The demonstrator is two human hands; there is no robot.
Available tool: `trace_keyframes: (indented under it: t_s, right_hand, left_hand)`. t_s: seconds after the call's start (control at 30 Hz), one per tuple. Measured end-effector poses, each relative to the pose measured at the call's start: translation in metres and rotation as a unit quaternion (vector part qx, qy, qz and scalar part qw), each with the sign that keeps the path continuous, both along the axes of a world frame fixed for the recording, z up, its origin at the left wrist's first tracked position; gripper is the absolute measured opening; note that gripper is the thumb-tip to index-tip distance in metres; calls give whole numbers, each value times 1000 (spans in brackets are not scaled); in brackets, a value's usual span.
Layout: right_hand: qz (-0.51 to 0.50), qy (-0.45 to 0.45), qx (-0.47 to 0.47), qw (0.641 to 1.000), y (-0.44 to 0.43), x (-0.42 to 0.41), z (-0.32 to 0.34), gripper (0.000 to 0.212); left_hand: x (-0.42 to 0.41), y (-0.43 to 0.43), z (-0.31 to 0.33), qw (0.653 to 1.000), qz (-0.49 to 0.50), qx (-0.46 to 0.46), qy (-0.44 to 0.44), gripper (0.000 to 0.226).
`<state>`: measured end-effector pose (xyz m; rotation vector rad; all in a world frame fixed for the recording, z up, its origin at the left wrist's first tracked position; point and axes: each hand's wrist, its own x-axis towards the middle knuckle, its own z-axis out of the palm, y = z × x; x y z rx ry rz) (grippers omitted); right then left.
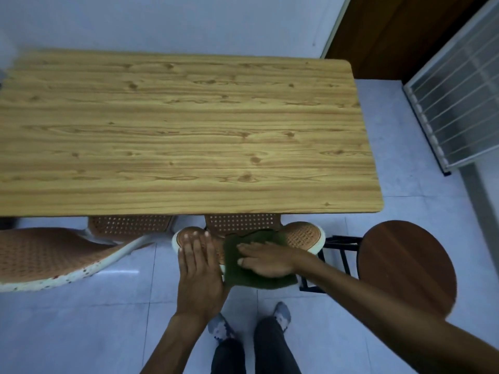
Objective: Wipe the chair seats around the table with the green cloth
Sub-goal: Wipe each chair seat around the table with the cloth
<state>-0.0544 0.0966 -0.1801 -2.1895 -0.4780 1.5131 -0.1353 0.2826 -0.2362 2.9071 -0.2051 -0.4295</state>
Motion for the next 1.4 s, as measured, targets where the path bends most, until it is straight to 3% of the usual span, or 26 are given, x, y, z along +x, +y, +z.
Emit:
trace_keyframes:
  t_s: [0.1, 0.17, 0.33, 0.47, 0.6, 0.7, 0.87, 0.97, 1.07, 1.13, 1.2, 1.3, 1.4]
  right_hand:
    - [-119, 95, 79, 985, 37, 16, -16, 50]
    - [-170, 112, 72, 976, 48, 25, -29, 52]
    - [-183, 69, -12, 981, 35, 43, -66, 51]
    - [-179, 30, -120, 976, -24, 49, -98, 62]
    - [-68, -66, -200, 975, -55, 43, -84, 88]
    - [51, -131, -129, 982, -59, 15, -52, 65]
    - [22, -261, -51, 964, -55, -50, -13, 60]
    - [-105, -299, 36, 948, -45, -69, -20, 54]
    - [-303, -350, 84, 882, -39, -77, -20, 33]
    - [-389, -427, 20, 816, -33, -88, -27, 28]
    - [-483, -443, -65, 752, -26, -100, -29, 45]
    - [-678, -318, -5, 663, -22, -111, -25, 76]
    - [-795, -97, 114, 588, -24, -109, -19, 72]
  left_hand:
    - [1, 1, -3, 1000, 20, -17, 7, 113]
    - [2, 0, -3, 999, 33, -13, 3, 120]
    - [4, -1, -1, 1000, 17, 2, -3, 115]
    - [4, -2, -2, 1000, 20, 8, -2, 117]
    - [2, -2, -3, 1000, 25, 0, -8, 118]
    - [4, -1, -3, 1000, 23, -5, -10, 117]
    - [3, 1, 0, 1000, 23, -12, -9, 108]
    - [7, -2, 8, 1000, 20, -9, 7, 92]
    - [21, -24, 21, 999, 4, -47, 23, 87]
    - [31, -46, 31, 994, 32, -79, 73, 93]
    - [42, -66, 37, 983, 80, -103, 126, 90]
    - [56, -77, 25, 958, 132, -161, 195, 70]
    - [59, -78, 20, 925, 184, -266, 198, 49]
